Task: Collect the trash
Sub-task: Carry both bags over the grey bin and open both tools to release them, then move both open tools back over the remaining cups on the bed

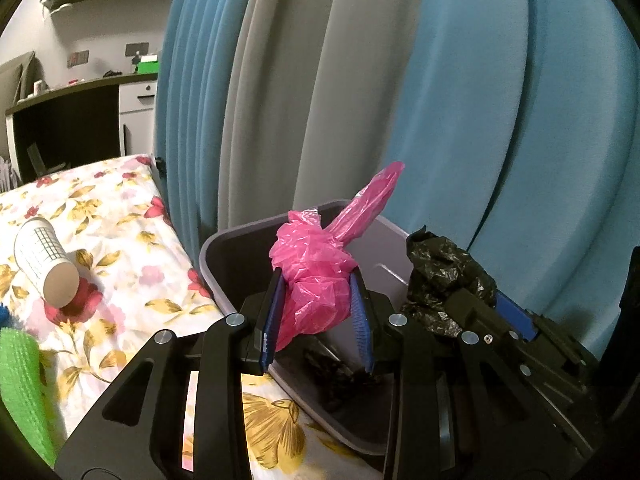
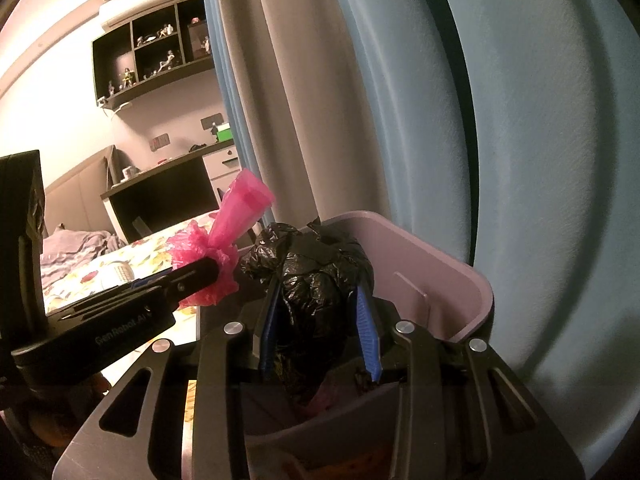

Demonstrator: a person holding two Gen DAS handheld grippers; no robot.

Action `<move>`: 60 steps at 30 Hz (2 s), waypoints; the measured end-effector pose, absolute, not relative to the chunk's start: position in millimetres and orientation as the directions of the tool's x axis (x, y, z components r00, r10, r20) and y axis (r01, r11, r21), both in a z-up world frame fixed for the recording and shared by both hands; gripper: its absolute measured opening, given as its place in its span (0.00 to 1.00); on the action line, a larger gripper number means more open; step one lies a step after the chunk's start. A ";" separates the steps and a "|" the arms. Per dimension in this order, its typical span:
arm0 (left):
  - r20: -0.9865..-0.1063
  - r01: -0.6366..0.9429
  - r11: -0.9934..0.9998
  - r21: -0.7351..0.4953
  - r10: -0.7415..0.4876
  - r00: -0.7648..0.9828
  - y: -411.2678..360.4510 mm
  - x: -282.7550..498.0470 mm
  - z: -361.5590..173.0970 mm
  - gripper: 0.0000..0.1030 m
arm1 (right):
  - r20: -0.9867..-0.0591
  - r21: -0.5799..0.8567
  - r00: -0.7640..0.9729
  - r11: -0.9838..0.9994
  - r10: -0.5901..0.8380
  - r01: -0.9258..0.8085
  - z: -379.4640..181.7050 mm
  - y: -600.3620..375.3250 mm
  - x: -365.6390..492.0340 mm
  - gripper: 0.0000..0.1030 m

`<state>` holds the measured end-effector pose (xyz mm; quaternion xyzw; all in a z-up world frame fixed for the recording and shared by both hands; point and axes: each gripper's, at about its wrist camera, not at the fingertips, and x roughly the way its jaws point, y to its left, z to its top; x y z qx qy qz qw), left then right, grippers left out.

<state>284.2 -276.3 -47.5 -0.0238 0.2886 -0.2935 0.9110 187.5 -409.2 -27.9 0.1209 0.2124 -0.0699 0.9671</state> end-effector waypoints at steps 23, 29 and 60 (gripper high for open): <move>-0.502 0.470 0.844 -0.259 -0.534 0.680 -254.3 284.5 -47.5 0.82 | -0.419 0.199 0.894 0.945 -0.158 0.261 -32.2 -417.6 159.6 0.71; -0.478 0.368 0.903 -0.222 -0.429 0.766 -219.2 257.6 -33.9 0.91 | -0.397 0.196 0.902 0.944 -0.171 0.266 -23.9 -407.5 142.6 0.84; -0.444 -0.199 0.970 -0.139 0.118 0.888 45.5 114.1 -24.0 0.92 | -0.361 0.182 0.927 0.983 0.104 -0.039 -2.1 -246.6 104.1 0.87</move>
